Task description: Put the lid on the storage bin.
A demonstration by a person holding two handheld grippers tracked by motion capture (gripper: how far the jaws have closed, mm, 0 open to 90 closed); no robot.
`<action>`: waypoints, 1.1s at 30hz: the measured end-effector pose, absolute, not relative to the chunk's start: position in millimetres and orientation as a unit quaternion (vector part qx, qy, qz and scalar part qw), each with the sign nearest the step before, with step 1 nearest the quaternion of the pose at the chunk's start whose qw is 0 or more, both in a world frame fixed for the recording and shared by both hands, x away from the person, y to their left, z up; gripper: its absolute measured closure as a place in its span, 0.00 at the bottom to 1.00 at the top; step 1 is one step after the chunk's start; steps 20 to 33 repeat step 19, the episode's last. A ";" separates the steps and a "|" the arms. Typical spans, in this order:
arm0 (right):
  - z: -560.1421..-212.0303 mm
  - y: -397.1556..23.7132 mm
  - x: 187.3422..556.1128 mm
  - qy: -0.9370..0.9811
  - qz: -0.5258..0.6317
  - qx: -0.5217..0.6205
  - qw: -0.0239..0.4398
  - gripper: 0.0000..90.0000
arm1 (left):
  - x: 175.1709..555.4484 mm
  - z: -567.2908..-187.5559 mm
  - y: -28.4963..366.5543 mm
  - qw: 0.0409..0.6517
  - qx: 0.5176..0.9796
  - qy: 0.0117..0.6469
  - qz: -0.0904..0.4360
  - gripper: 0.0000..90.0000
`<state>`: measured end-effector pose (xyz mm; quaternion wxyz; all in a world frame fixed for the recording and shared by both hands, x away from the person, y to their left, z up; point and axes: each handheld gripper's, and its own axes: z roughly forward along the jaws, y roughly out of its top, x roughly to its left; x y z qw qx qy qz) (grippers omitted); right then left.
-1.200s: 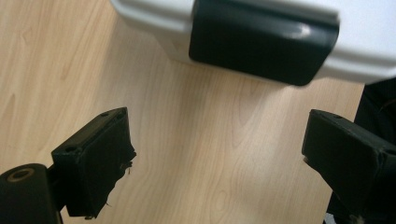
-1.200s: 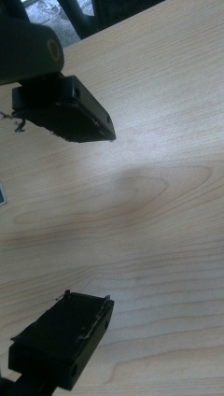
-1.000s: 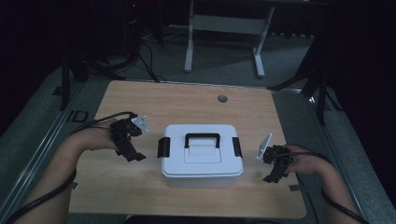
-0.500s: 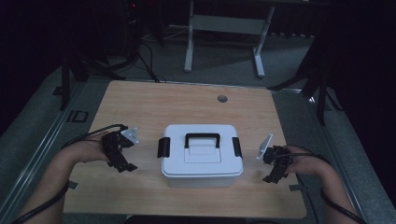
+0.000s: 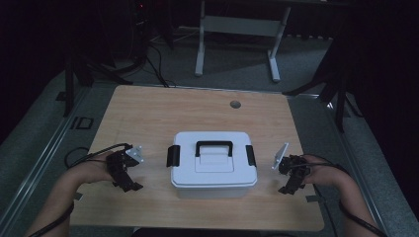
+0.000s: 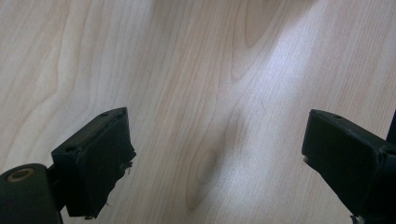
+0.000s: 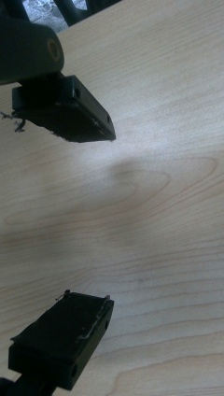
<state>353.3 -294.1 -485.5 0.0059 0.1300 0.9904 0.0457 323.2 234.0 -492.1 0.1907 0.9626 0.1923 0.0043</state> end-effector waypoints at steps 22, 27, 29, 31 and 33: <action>-495.2 -303.5 353.0 0.989 0.044 0.142 0.012 0.17 | 311.2 -518.5 258.3 0.198 0.958 0.206 0.015 0.09; -495.2 -303.5 353.0 0.989 0.044 0.142 0.012 0.17 | 311.2 -518.5 258.3 0.198 0.958 0.206 0.015 0.09; -495.2 -303.5 353.0 0.989 0.044 0.142 0.012 0.17 | 311.2 -518.5 258.3 0.198 0.958 0.206 0.015 0.09; -495.2 -303.5 353.0 0.989 0.044 0.142 0.012 0.17 | 311.2 -518.5 258.3 0.198 0.958 0.206 0.015 0.09; -495.2 -303.5 353.0 0.989 0.044 0.142 0.012 0.17 | 311.2 -518.5 258.3 0.198 0.958 0.206 0.015 0.09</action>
